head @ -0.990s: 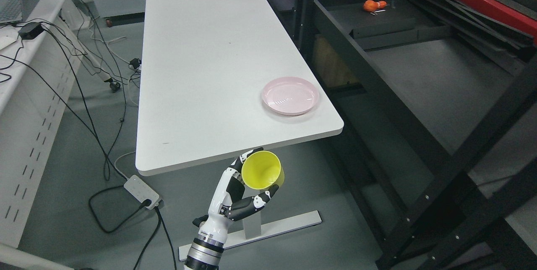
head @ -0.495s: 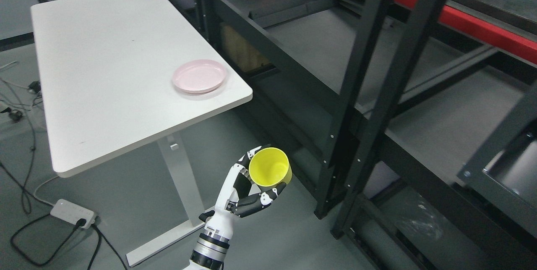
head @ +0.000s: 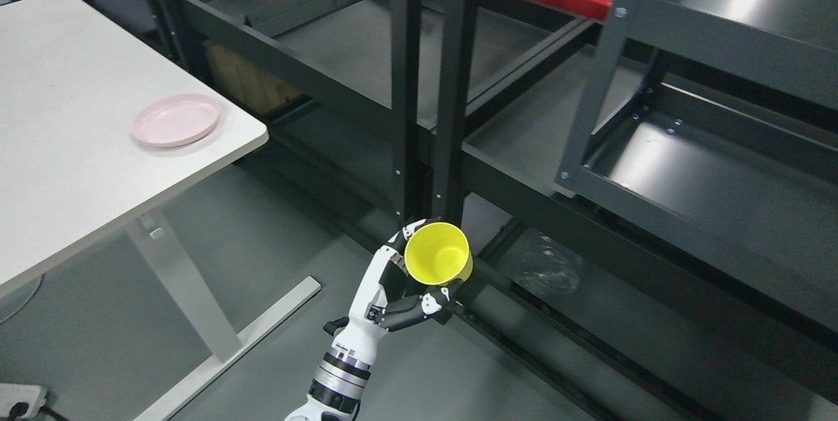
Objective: Place yellow IKEA cup on middle right shelf
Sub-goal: 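Turn toward the metal shelves holding the cup in the left hand, then raise the left arm carrying the cup up to the shelf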
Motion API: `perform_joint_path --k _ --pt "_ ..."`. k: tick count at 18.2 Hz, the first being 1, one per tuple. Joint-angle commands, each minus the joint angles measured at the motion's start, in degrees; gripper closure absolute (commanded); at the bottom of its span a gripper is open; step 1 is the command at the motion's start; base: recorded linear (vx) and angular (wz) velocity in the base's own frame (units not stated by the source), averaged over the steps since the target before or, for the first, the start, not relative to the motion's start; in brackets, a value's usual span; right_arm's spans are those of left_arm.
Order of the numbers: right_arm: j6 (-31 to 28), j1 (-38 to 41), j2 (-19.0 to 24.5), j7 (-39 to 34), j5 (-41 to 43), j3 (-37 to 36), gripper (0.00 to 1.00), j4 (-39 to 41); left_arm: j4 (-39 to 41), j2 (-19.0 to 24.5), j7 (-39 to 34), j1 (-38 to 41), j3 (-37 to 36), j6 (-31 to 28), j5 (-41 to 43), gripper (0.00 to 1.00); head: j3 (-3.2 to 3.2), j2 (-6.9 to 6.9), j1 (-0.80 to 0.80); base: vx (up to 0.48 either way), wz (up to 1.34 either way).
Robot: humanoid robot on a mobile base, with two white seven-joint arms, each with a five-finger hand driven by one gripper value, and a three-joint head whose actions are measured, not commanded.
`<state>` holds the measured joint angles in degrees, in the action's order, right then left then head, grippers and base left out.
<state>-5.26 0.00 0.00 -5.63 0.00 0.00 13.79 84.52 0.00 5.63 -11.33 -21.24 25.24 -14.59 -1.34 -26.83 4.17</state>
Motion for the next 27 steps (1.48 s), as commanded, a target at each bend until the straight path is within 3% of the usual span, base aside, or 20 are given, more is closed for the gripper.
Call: perform_joint_path --k 1,7,21,27 --pt "-0.01 0.61 -1.00 12.31 1.41 0.97 0.01 0.01 2.04 1.00 -0.01 -1.76 -4.24 -0.02 0.00 1.00 0.00 0.00 0.00 -0.199 -0.62" --pt "-0.01 0.61 -1.00 12.31 1.41 0.97 0.01 0.01 4.33 1.00 -0.71 -8.52 -6.79 0.07 0.00 0.99 0.00 0.00 0.00 -0.187 -0.62" --pt "-0.01 0.61 -1.00 12.31 1.41 0.97 0.01 0.00 8.11 1.00 -1.15 -30.32 -1.61 -0.10 0.00 1.00 0.00 0.00 0.00 -0.076 -0.35" --pt "-0.01 0.61 -1.00 12.31 1.41 0.97 0.01 0.01 7.59 1.00 -6.59 -45.34 -1.79 -6.59 -5.70 1.00 0.00 0.00 0.00 0.039 -0.08"
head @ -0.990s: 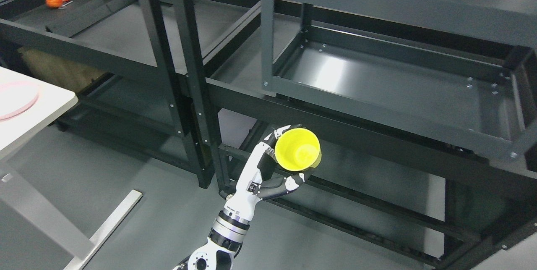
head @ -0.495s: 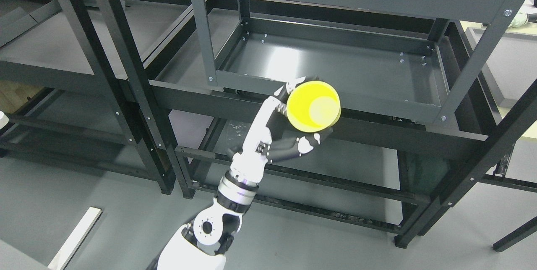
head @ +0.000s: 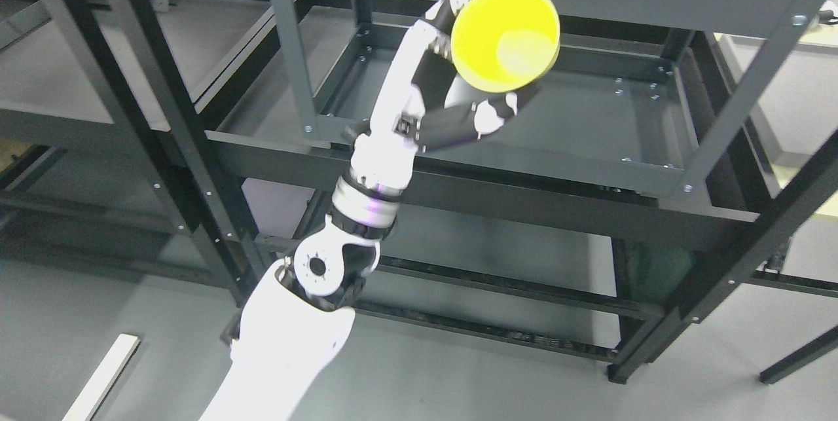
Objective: Place yellow IKEA cup on middle right shelf
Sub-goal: 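Raise the left arm carrying the cup up to the shelf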
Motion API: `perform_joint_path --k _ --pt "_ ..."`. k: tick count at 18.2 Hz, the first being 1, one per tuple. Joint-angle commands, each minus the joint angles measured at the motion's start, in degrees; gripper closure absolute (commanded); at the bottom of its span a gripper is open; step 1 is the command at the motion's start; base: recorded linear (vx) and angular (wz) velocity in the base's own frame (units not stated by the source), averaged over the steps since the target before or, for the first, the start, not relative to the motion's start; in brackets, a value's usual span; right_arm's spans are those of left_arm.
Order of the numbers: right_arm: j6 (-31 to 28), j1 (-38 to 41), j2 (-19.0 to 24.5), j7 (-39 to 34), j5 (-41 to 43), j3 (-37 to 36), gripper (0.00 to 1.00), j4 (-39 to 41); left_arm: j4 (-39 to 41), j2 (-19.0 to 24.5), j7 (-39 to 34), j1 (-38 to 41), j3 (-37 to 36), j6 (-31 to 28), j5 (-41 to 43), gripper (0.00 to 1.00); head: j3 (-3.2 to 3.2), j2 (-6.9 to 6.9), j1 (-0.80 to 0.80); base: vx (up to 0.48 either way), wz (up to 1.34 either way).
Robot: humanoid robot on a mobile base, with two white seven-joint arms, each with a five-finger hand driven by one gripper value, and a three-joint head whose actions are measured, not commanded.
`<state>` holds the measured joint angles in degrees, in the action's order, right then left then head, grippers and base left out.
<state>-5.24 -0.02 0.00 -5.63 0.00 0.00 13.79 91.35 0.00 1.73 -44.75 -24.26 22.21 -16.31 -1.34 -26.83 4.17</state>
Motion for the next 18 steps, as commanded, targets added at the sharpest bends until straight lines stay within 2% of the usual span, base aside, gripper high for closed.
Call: perform_joint_path --k 1,5,9,13,16,18 --pt "-0.03 0.63 -1.00 12.30 1.41 0.97 0.01 0.00 0.41 1.00 -4.96 -13.50 1.58 -6.02 -4.51 1.00 0.00 0.00 0.00 0.041 -0.27" --pt "-0.03 0.63 -1.00 12.30 1.41 0.97 0.01 0.00 -2.92 1.00 -16.03 -14.83 5.35 -15.34 -4.69 1.00 0.00 0.00 0.00 0.054 -0.34" --pt "-0.03 0.63 -1.00 12.30 1.41 0.97 0.01 0.00 -7.75 1.00 -22.63 -17.73 8.08 -23.86 -4.96 1.00 0.00 0.01 0.00 0.077 -0.36" --pt "-0.03 0.63 -1.00 12.30 1.41 0.97 0.01 0.00 -15.48 1.00 -25.80 -22.82 10.01 -28.88 -8.98 1.00 0.00 0.02 0.00 0.103 -0.31" --pt "-0.03 0.63 -1.00 12.30 1.41 0.97 0.01 0.00 -21.28 1.00 -31.77 -28.35 10.90 -34.06 -12.77 1.00 0.00 0.02 0.00 0.129 -0.23" --pt "-0.03 0.63 -1.00 12.30 1.41 0.97 0.01 0.00 -24.71 1.00 -34.85 -31.17 10.98 -34.60 -14.09 1.00 0.00 0.02 0.00 0.129 -0.12"
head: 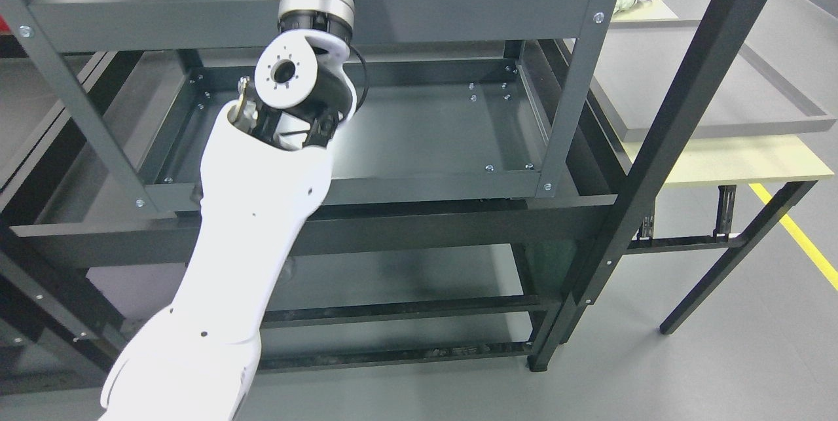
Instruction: Place yellow IKEA cup on middle right shelf
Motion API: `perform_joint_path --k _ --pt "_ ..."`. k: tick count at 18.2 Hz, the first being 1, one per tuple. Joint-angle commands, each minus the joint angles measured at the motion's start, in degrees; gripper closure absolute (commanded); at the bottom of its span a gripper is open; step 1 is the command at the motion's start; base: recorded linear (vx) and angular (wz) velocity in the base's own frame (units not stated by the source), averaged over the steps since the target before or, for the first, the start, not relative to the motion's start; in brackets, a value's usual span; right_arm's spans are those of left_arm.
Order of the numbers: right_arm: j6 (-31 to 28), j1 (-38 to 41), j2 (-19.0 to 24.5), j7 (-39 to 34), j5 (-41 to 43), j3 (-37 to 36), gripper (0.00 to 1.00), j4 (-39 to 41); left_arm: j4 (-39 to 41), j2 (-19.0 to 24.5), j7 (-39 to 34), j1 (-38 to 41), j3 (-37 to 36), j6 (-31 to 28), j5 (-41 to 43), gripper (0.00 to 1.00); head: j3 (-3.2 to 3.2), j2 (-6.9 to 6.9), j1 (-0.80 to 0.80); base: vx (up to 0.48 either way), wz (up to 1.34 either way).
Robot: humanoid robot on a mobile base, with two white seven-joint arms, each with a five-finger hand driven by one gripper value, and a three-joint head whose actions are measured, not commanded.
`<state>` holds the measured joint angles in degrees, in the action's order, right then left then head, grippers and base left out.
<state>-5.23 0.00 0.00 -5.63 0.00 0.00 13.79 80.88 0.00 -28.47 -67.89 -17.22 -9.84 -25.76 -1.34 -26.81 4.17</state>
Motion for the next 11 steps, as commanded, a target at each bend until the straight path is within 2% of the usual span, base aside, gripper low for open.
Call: perform_joint_path --k 1,6,11 --pt "-0.04 0.61 -1.00 12.31 1.41 0.97 0.01 0.01 -15.56 1.00 -5.71 -8.75 4.30 -2.64 -4.65 1.00 0.00 0.00 0.00 0.133 -0.07" --pt "-0.04 0.61 -1.00 12.31 1.41 0.97 0.01 0.01 -26.98 1.00 -7.12 -12.00 6.76 -6.15 -6.83 1.00 0.00 0.00 0.00 0.157 0.02" --pt "-0.04 0.61 -1.00 12.31 1.41 0.97 0.01 0.01 -31.56 1.00 -13.53 -15.52 6.41 -13.80 -13.51 1.00 0.00 0.01 0.00 0.128 0.12"
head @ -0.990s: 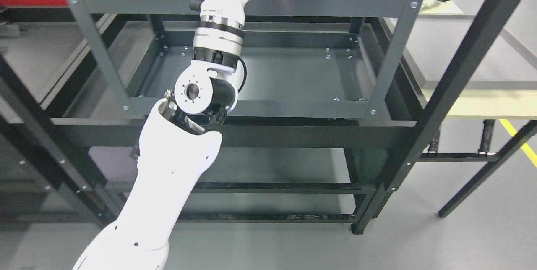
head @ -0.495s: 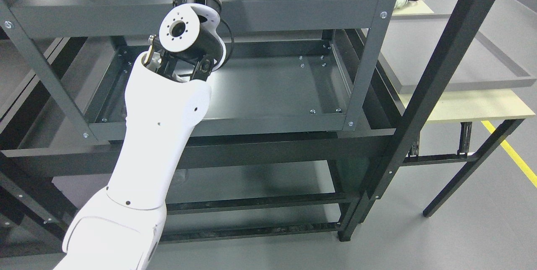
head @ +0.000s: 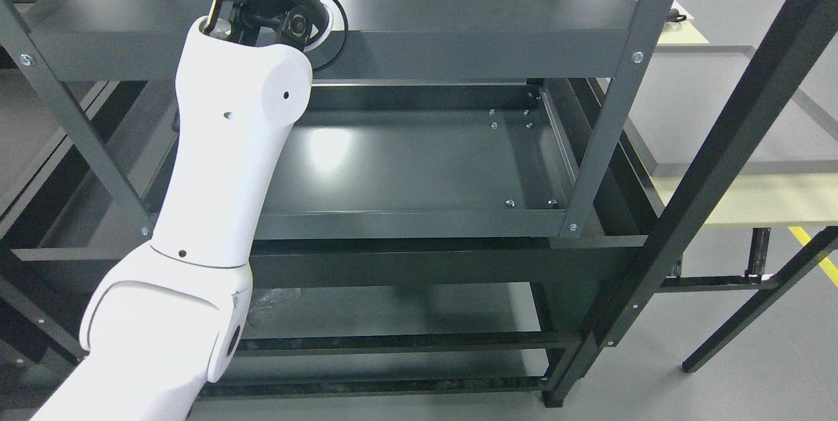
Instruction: Place yellow IKEA cup on middle right shelf
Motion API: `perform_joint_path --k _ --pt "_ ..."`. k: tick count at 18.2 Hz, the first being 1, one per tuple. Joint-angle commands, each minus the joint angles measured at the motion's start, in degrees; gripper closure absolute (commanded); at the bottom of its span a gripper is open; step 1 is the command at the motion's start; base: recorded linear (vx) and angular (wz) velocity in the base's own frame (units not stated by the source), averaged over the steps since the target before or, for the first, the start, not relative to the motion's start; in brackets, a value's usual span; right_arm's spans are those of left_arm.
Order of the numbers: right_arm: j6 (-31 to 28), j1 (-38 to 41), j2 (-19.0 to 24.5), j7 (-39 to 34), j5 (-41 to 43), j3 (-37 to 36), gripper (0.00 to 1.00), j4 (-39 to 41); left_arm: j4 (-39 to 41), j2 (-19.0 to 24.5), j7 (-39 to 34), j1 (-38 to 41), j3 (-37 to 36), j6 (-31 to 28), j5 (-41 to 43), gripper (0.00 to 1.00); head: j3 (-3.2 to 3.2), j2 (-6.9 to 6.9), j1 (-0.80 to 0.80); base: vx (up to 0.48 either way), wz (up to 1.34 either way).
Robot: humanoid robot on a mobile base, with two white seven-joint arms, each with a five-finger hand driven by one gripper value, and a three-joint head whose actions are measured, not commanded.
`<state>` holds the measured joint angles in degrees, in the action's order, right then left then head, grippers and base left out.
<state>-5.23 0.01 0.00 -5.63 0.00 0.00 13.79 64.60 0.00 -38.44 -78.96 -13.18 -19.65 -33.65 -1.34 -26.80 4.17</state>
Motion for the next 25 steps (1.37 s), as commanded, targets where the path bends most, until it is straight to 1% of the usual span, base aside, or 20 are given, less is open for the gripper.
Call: perform_joint_path --k 1,3,5,9,13,14,17,18,20,22,24,25 --pt "-0.04 0.61 -1.00 12.31 1.41 0.97 0.01 0.01 -15.64 1.00 -3.83 -4.53 2.20 -4.17 -6.33 1.00 0.00 0.00 0.00 0.102 0.09" --pt "-0.04 0.61 -1.00 12.31 1.41 0.97 0.01 0.01 -16.70 1.00 -4.01 -4.97 1.32 -4.52 -8.35 1.00 0.00 0.00 0.00 0.093 0.11" --pt "-0.04 0.61 -1.00 12.31 1.41 0.97 0.01 0.01 -16.88 1.00 -4.10 -5.67 -0.69 -6.27 -10.28 1.00 0.00 0.00 0.00 0.065 0.11" --pt "-0.04 0.61 -1.00 12.31 1.41 0.97 0.01 0.01 -16.61 1.00 -5.24 -5.76 -6.41 -7.42 -14.24 1.00 0.00 0.01 0.00 0.051 0.05" --pt "-0.04 0.61 -1.00 12.31 1.41 0.97 0.01 0.01 -16.18 1.00 -5.07 -5.76 -7.47 -7.60 -15.04 0.96 0.00 0.01 0.00 0.026 0.04" --pt "-0.04 0.61 -1.00 12.31 1.41 0.97 0.01 0.01 -16.00 1.00 -4.98 -5.76 -8.08 -7.77 -15.21 0.92 0.00 0.01 0.00 0.021 0.02" --pt "-0.04 0.61 -1.00 12.31 1.41 0.97 0.01 0.01 -15.38 1.00 -4.71 -5.76 -9.76 -9.88 -15.65 0.72 0.00 0.01 0.00 0.015 0.01" --pt "-0.04 0.61 -1.00 12.31 1.41 0.97 0.01 -0.08 -15.38 1.00 -4.54 -5.76 -9.84 -10.49 -15.66 0.67 0.00 0.01 0.00 0.013 0.00" --pt "-0.04 0.61 -1.00 12.31 1.41 0.97 0.01 0.01 -15.21 1.00 -4.28 -5.76 -9.93 -11.03 -15.57 0.52 0.00 0.01 0.00 0.007 0.00" --pt "-0.04 0.61 -1.00 12.31 1.41 0.97 0.01 0.01 -14.33 1.00 -4.19 -5.76 -10.02 -11.29 -15.39 0.34 0.00 0.01 0.00 0.000 0.00" --pt "-0.04 0.61 -1.00 12.31 1.41 0.97 0.01 0.01 -13.54 1.00 -4.19 -5.76 -10.19 -11.29 -15.04 0.21 0.00 0.01 0.00 0.000 0.00" --pt "-0.04 0.61 -1.00 12.31 1.41 0.97 0.01 0.01 -12.84 1.00 -4.19 -5.76 -10.63 -11.29 -14.87 0.17 0.00 0.01 0.00 0.000 0.00"
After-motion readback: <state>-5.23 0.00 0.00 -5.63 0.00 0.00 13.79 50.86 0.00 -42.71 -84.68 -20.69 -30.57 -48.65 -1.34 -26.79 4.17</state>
